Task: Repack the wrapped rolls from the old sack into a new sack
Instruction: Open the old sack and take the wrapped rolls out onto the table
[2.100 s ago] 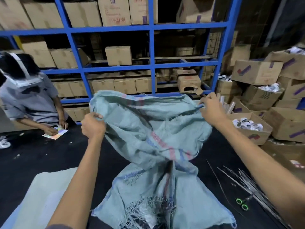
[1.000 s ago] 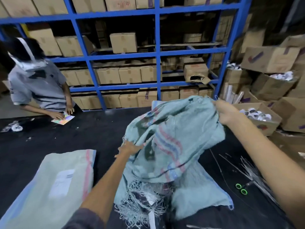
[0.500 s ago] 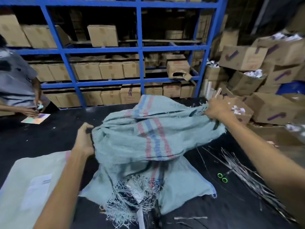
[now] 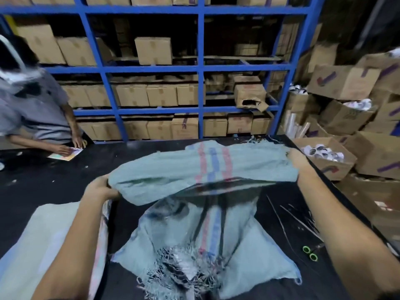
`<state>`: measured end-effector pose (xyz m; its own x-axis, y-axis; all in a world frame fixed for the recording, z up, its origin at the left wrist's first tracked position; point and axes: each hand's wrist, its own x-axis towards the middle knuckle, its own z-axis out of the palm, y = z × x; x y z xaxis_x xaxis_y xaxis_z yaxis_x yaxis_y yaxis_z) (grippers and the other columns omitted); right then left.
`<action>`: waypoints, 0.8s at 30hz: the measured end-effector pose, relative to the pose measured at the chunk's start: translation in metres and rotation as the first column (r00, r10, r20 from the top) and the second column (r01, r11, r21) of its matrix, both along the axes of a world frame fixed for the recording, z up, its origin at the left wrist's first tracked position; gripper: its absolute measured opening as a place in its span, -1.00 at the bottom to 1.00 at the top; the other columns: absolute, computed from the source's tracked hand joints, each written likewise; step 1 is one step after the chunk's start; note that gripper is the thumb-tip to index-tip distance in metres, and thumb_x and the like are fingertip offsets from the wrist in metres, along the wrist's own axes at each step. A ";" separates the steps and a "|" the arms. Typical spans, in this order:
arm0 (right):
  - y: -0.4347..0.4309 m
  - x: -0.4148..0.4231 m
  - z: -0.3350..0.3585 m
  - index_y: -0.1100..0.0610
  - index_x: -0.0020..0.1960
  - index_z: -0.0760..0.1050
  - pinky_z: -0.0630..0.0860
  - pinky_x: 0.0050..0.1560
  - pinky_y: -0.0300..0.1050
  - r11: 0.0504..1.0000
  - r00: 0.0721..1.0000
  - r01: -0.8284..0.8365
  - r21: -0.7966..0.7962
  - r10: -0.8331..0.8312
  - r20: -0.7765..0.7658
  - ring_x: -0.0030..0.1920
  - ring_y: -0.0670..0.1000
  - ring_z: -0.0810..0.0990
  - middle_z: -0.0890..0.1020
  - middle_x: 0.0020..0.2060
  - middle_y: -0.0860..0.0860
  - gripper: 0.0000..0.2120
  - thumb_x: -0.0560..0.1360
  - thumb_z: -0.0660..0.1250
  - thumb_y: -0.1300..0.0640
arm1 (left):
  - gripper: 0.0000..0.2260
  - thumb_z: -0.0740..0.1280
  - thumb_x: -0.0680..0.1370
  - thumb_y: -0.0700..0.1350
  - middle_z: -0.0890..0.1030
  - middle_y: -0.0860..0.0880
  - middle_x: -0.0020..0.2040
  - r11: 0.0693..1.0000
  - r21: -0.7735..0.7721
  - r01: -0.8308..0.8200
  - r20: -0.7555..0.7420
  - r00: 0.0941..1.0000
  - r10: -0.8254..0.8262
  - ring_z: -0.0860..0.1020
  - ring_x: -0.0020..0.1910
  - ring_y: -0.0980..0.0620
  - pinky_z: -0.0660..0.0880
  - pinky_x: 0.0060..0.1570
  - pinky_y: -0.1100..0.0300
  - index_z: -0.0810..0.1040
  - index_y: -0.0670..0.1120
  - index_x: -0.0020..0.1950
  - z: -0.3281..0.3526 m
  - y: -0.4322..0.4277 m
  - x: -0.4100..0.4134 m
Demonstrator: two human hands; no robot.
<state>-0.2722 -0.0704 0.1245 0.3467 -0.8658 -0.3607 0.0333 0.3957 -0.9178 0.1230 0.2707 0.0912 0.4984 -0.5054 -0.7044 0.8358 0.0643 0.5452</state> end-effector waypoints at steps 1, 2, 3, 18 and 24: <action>-0.010 -0.001 -0.004 0.07 -0.20 0.66 0.53 0.02 -0.01 0.999 0.999 -0.018 0.047 0.016 0.033 0.03 0.20 0.63 0.63 -0.08 0.10 -0.67 0.38 0.46 -0.22 | -0.68 0.30 0.56 -0.03 0.67 -0.07 0.18 0.999 -0.017 0.047 0.016 0.999 -0.047 0.58 0.19 -0.12 0.43 0.20 -0.14 0.58 0.02 0.32 0.003 -0.003 0.006; -0.014 -0.001 -0.005 0.09 -0.13 0.69 0.54 0.10 0.02 0.992 0.996 -0.086 0.093 0.084 0.027 0.03 0.18 0.65 0.68 -0.02 0.13 -0.71 0.42 0.45 -0.14 | -0.71 0.37 0.53 0.05 0.71 -0.10 0.07 0.994 0.033 0.102 0.098 0.990 -0.105 0.61 0.10 -0.13 0.44 0.24 -0.12 0.64 0.00 0.20 0.004 -0.002 0.010; -0.014 -0.002 -0.002 0.11 -0.03 0.70 0.55 0.19 0.07 0.964 0.970 -0.240 0.112 0.242 -0.006 0.04 0.17 0.67 0.71 0.02 0.14 -0.72 0.45 0.46 -0.09 | -0.66 0.44 0.49 0.13 0.71 -0.13 0.06 0.988 0.046 0.144 0.190 0.970 -0.151 0.62 0.08 -0.13 0.44 0.28 -0.12 0.67 -0.06 0.14 0.002 -0.004 0.013; 0.031 0.033 -0.035 0.19 0.22 0.52 0.58 -0.01 0.01 0.592 0.215 -0.688 -0.419 -0.386 -0.897 0.08 0.24 0.65 0.64 0.05 0.19 -0.69 0.48 0.32 0.25 | -0.82 0.22 0.57 -0.31 0.62 -0.33 -0.03 0.709 0.700 -0.092 0.635 0.535 -0.557 0.58 -0.04 -0.29 0.57 -0.13 -0.07 0.52 -0.38 0.09 -0.013 -0.057 -0.031; 0.047 0.037 -0.003 0.24 0.11 0.53 0.63 -0.18 -0.12 0.965 0.963 -0.227 0.128 0.242 -0.116 -0.03 0.11 0.69 0.68 0.03 0.17 -0.77 0.65 0.11 0.21 | -0.85 0.32 0.26 -0.23 0.58 -0.10 -0.23 0.953 -0.293 -0.077 0.079 0.991 0.104 0.57 -0.26 -0.05 0.50 -0.20 0.15 0.51 -0.14 -0.19 0.009 -0.050 -0.086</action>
<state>-0.2356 -0.0238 0.1217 0.4789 -0.7170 -0.5065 -0.1891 0.4792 -0.8571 0.0372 0.2210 0.0998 0.6073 -0.6302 -0.4838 0.7661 0.3032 0.5667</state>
